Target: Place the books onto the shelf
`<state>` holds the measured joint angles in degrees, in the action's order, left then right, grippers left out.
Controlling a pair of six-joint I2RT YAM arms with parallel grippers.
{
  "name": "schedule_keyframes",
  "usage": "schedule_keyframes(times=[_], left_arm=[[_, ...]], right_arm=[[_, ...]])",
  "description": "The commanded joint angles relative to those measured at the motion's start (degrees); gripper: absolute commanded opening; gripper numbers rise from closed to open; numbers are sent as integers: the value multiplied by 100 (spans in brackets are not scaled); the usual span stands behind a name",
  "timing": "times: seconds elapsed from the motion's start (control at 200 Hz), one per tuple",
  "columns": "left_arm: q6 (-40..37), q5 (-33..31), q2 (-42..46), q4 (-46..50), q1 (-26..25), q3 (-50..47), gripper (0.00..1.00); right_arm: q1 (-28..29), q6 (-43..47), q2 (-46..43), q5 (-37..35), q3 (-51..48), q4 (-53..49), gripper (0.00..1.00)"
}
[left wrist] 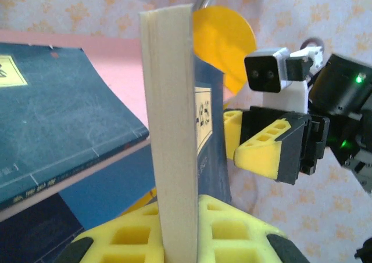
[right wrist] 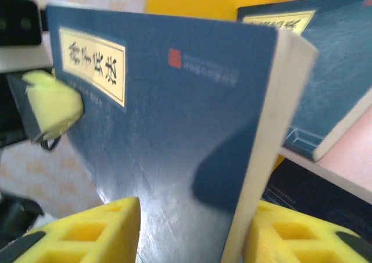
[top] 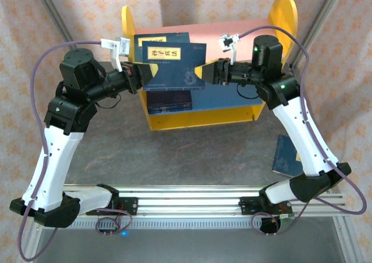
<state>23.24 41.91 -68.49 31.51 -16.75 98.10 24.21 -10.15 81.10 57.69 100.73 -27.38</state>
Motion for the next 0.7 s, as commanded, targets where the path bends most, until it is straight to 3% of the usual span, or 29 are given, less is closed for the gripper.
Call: schedule_keyframes(times=[0.0, 0.19, 0.415, 0.566, 0.696], left_arm=[[537, -299, 75, -1154, 86, 15, 0], [1085, -295, -101, -1908, 181, 68, 0], [1643, -23, -550, -2666, 268, 309, 0], [1768, 78, -708, -2847, 309, 397, 0], [1828, 150, -803, -2871, 365, 426, 0]], right_arm=[[16, -579, -15, -712, 262, 595, 61], [14, -976, 91, -1175, 329, 820, 82], [16, -1346, 697, -1044, 1120, 851, 84], [20, -1638, 1077, -791, 1610, 969, 73], [15, -1764, 1222, -801, 1782, 1022, 50]])
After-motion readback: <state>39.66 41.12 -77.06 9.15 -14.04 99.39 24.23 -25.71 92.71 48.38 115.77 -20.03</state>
